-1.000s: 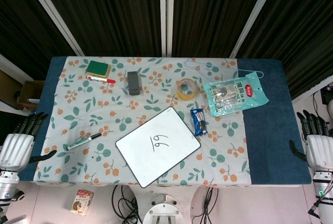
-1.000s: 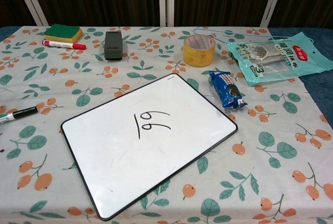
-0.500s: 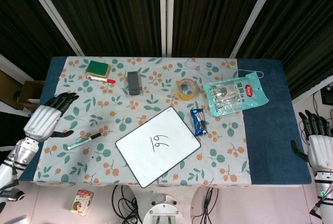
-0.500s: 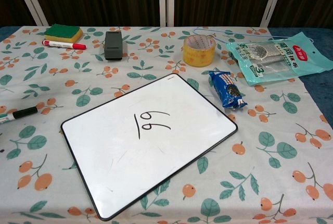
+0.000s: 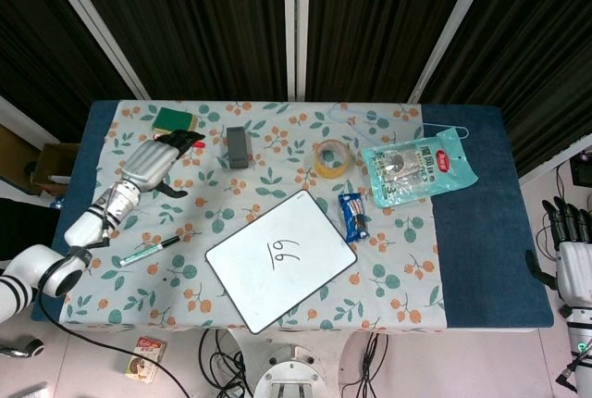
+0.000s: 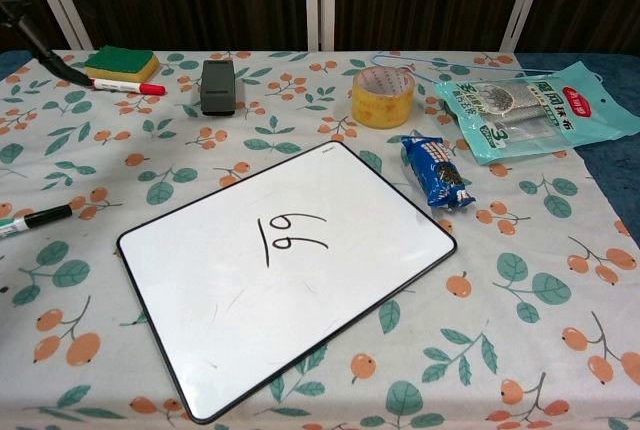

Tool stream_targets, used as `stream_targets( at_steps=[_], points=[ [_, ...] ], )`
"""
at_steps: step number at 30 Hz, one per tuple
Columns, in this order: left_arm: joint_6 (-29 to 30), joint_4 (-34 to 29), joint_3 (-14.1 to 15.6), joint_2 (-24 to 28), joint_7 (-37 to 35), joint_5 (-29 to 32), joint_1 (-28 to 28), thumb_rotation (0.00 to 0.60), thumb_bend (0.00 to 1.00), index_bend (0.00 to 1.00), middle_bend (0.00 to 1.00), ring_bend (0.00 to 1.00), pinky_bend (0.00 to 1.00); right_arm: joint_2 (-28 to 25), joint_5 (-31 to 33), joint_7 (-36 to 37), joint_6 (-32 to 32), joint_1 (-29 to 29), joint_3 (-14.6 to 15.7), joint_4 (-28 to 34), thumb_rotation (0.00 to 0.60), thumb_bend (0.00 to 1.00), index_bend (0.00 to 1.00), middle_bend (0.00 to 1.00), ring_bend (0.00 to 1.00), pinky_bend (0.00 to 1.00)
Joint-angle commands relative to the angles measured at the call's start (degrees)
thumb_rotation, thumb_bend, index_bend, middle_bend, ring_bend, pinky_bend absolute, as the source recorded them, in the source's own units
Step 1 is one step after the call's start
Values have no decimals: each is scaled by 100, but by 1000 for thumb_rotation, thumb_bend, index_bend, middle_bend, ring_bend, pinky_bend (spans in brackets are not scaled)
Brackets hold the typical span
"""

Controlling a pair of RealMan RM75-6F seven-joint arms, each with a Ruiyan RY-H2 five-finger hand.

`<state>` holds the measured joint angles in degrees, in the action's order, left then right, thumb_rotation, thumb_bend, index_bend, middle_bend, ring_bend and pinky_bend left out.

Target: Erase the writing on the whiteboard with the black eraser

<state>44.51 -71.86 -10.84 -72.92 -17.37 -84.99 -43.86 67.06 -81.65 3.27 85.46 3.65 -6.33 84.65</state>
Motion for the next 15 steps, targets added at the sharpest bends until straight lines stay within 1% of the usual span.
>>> stream_targets(
  at_steps=[1, 5, 6, 8, 11, 12, 15],
  points=[
    [-416, 131, -184, -219, 203, 331, -382, 600, 48, 80, 95, 66, 204, -11, 4, 11, 6, -7, -5, 8, 600, 281, 0, 0, 0, 0],
    [-967, 481, -324, -518, 369, 837, -757, 598, 49, 80, 95, 66, 204, -36, 0, 50, 31, -24, -14, 23, 600, 281, 0, 0, 0, 0],
    [-1080, 570, -351, -582, 389, 948, -831, 588, 54, 80, 95, 66, 204, -42, 0, 65, 34, -29, -14, 25, 600, 280, 0, 0, 0, 0],
    [-1290, 789, -421, -729, 471, 1185, -1007, 527, 86, 80, 95, 66, 204, -55, 10, 72, 32, -38, -14, 16, 600, 278, 0, 0, 0, 0],
    [-1418, 1074, -532, -970, 600, 1491, -1213, 396, 163, 80, 101, 66, 204, -69, 26, 93, 37, -49, -24, 15, 600, 276, 0, 0, 0, 0],
    [-1435, 1146, -554, -1037, 652, 1566, -1268, 367, 185, 80, 102, 66, 204, -70, 31, 98, 40, -53, -27, 12, 600, 276, 0, 0, 0, 0],
    [-1414, 1351, -586, -1252, 872, 1781, -1400, 236, 283, 80, 103, 64, 204, -75, 51, 123, 34, -66, -28, -1, 600, 277, 0, 0, 0, 0]
  ],
)
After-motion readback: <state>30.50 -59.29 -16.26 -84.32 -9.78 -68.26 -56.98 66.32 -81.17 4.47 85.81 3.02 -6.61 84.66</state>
